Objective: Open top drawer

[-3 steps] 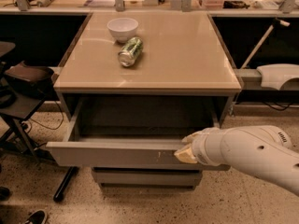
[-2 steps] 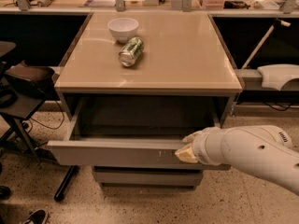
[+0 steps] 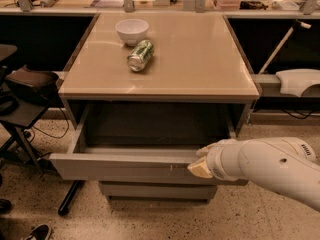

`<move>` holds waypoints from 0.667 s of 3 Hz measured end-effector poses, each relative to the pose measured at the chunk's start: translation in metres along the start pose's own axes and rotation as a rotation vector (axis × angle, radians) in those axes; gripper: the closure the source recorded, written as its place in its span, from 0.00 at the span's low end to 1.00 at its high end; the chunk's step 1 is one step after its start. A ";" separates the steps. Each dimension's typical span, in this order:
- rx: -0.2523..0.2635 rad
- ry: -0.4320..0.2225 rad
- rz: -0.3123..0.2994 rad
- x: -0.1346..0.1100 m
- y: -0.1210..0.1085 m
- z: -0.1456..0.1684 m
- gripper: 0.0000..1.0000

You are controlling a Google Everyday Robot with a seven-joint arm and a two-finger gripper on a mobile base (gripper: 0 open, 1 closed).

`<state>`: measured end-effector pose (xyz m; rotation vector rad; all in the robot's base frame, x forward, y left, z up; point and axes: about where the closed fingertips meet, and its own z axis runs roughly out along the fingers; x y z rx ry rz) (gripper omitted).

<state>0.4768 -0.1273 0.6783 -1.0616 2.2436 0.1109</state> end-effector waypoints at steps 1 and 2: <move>-0.006 0.008 0.007 0.004 0.005 -0.004 1.00; -0.013 0.016 0.015 0.008 0.011 -0.007 1.00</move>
Offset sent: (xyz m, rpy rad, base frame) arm -0.2903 -0.0803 -0.0181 0.0458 0.3737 -0.0944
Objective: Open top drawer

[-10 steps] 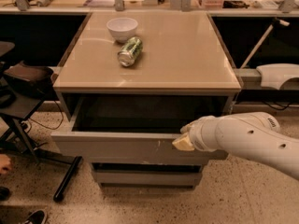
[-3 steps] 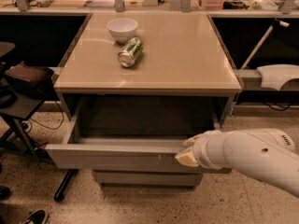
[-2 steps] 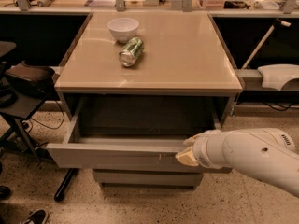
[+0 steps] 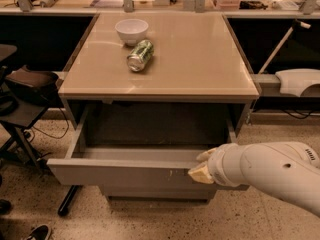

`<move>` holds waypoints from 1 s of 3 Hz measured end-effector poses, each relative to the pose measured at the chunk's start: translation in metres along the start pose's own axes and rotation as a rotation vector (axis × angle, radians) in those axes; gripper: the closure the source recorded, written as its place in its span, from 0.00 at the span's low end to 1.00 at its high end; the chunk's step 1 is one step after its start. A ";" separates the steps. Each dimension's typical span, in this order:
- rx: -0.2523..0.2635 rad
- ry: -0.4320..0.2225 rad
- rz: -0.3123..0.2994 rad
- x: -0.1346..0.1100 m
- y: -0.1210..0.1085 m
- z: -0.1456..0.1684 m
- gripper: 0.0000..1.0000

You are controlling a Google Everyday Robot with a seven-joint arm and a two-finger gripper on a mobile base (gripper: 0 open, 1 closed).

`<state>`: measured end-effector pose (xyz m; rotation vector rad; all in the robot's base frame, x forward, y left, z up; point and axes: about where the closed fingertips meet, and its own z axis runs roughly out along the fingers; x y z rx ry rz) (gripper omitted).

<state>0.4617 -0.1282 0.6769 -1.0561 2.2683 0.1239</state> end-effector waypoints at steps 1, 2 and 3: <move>-0.008 0.011 0.010 0.006 0.007 -0.005 1.00; -0.009 0.012 0.010 0.005 0.008 -0.007 1.00; -0.014 0.019 0.018 0.009 0.012 -0.010 1.00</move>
Offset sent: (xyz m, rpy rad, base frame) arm -0.2765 -0.0800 -0.0084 0.0319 0.3517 -0.1089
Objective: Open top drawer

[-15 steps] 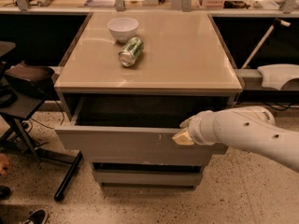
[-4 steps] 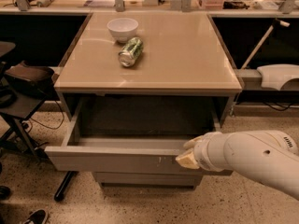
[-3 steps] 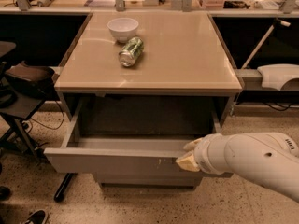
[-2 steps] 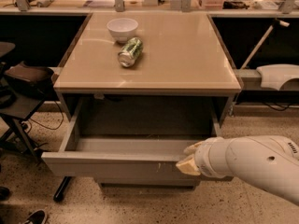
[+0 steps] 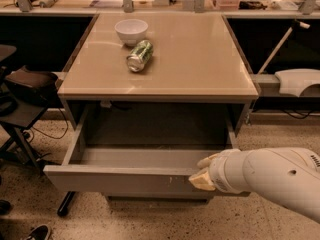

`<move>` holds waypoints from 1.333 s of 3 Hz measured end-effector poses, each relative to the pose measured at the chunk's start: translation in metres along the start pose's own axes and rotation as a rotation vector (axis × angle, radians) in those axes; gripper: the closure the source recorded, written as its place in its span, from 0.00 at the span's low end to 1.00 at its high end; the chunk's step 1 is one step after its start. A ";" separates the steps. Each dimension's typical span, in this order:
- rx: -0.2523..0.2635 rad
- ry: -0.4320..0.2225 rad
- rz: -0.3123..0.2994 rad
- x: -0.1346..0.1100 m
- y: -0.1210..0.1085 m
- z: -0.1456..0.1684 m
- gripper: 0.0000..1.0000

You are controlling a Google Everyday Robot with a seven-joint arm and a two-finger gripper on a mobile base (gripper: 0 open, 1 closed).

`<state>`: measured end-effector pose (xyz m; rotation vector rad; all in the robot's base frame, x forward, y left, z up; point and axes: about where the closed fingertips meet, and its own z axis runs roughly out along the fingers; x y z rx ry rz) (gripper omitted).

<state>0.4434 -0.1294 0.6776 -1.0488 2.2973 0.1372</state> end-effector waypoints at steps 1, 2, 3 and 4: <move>-0.005 0.008 0.009 0.006 0.006 -0.005 1.00; -0.005 0.009 0.009 0.005 0.007 -0.006 1.00; -0.007 0.014 0.016 0.009 0.012 -0.009 1.00; -0.010 0.020 0.022 0.014 0.017 -0.013 1.00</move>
Offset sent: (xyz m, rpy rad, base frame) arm -0.2829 -0.0806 0.0031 0.0303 0.2490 -0.1429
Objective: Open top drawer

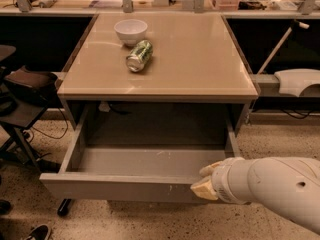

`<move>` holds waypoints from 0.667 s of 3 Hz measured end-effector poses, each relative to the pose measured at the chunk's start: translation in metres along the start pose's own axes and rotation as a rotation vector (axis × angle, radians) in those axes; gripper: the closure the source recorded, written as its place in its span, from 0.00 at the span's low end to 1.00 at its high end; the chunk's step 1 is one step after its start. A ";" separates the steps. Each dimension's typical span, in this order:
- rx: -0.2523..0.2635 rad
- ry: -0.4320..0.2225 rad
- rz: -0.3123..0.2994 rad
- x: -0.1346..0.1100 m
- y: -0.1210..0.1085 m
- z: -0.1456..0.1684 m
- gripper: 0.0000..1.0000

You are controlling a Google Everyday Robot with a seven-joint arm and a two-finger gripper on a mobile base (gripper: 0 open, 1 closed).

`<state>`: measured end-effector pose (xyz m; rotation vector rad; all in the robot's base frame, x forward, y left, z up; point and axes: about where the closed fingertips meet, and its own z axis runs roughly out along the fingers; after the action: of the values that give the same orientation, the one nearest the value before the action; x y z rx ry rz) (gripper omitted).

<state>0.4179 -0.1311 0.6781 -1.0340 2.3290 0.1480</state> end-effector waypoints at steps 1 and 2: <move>-0.002 0.003 -0.002 0.001 0.002 -0.001 1.00; -0.004 0.007 0.005 0.005 0.006 -0.004 1.00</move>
Offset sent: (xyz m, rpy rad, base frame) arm -0.2959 -0.0875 0.0071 0.0475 0.2048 -0.1496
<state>0.4088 -0.1310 0.6782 -1.0324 2.3388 0.1513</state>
